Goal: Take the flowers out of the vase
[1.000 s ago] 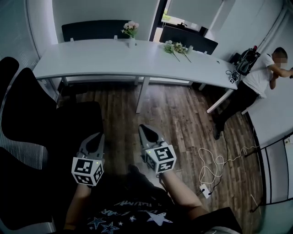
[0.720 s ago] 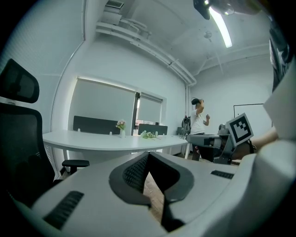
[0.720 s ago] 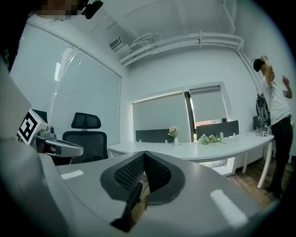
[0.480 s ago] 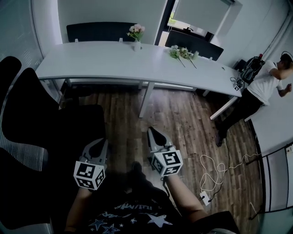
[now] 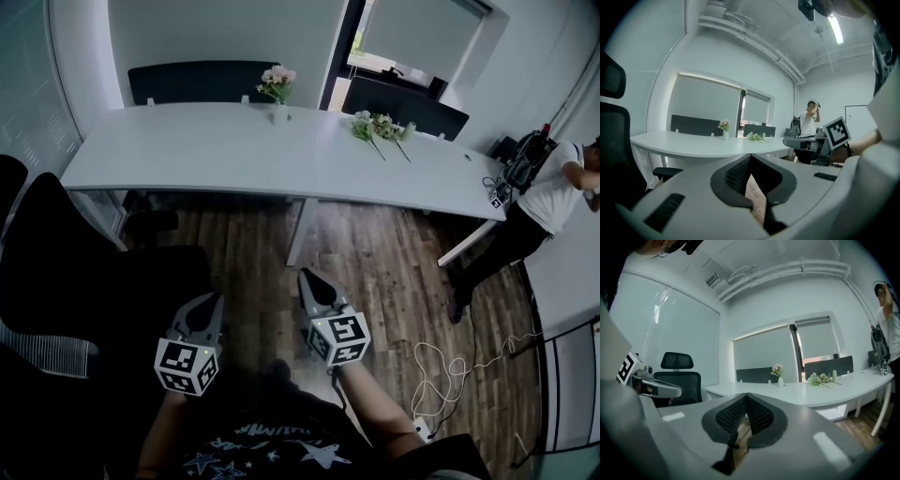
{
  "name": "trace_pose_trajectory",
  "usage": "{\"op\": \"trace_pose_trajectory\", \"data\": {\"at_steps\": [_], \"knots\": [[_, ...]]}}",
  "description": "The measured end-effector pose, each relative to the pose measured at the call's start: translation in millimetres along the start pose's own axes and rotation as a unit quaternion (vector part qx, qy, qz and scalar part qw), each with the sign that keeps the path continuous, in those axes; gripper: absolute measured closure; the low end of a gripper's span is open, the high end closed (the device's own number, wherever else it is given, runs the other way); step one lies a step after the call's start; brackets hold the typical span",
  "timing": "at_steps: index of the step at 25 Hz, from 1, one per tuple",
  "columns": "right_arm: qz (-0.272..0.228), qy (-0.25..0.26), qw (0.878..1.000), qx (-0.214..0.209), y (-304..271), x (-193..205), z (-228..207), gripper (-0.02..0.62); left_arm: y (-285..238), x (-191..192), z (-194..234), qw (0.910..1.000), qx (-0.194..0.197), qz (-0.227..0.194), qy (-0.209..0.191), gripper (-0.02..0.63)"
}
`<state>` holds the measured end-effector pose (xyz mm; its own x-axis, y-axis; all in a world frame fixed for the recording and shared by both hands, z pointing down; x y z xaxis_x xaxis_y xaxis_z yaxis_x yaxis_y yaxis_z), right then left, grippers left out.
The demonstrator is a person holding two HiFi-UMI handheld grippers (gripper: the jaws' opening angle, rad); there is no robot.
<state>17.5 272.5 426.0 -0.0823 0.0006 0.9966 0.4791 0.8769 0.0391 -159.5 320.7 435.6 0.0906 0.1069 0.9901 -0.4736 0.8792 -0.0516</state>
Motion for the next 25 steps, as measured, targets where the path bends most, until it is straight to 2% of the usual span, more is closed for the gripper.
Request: {"op": "trace_pose_trajectory", "data": {"at_steps": [10, 16, 20, 25], "knots": [[0.002, -0.032, 0.999, 0.011, -37, 5, -78, 0.594, -84, -7, -3, 0.9998, 0.006, 0.015, -0.008, 0.597], [-0.005, -0.030, 0.999, 0.029, -48, 11, -125, 0.594, -128, -15, -10, 0.9999, -0.007, -0.003, -0.012, 0.597], [-0.009, -0.023, 0.999, 0.026, -57, 9, -147, 0.593, -151, -15, -11, 0.9998, -0.013, -0.004, -0.012, 0.597], [-0.022, -0.025, 0.999, 0.029, -66, 1, -162, 0.594, -166, -21, -17, 0.9999, -0.002, -0.005, -0.011, 0.597]]}}
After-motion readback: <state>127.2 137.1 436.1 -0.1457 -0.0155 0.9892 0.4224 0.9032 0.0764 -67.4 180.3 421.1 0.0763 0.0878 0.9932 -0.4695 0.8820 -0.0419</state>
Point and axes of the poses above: the fingertips, and each gripper's own axes: y backward along the fingers, z to its left, x out of its underside, the point moved 1 cm from there along y, backward along the fingers, and after that the axes turned 9 degrees about -z, right-handed, at the moved point
